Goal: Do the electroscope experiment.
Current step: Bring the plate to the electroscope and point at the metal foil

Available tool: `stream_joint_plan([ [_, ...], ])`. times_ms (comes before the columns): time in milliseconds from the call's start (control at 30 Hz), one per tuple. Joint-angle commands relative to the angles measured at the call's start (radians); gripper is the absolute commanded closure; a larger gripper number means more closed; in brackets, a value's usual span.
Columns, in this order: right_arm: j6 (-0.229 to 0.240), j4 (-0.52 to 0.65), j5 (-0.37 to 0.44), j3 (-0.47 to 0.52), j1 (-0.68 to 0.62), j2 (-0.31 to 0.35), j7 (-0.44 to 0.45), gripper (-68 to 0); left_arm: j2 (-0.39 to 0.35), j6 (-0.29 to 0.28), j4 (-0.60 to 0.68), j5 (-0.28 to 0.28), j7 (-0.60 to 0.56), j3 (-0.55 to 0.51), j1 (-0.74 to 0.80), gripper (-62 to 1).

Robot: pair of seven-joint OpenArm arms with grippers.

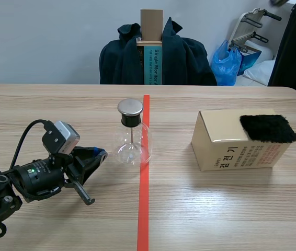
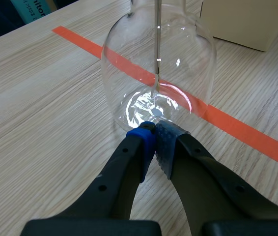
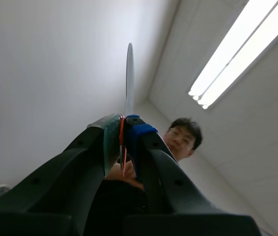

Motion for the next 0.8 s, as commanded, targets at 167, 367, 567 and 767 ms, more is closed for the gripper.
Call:
stream_joint_plan([
  [167,-0.088,-0.198,-0.151,-0.063,0.01,-0.062,0.062,-0.8,0.002,0.003,0.014,-0.01,-0.013,-0.004,-0.016,-3.0],
  [367,-0.099,-0.351,-0.245,-0.098,0.01,-0.083,0.145,-0.8,0.002,0.005,0.014,-0.011,-0.005,-0.004,-0.016,-3.0],
  [567,-0.099,-0.451,-0.303,-0.145,0.01,-0.083,0.201,-0.8,0.002,0.005,0.014,-0.014,-0.006,-0.004,-0.016,-3.0],
  [767,-0.111,-0.522,-0.307,-0.202,0.01,-0.083,0.249,-0.8,0.002,0.005,0.014,-0.014,-0.006,-0.004,-0.016,-3.0],
])
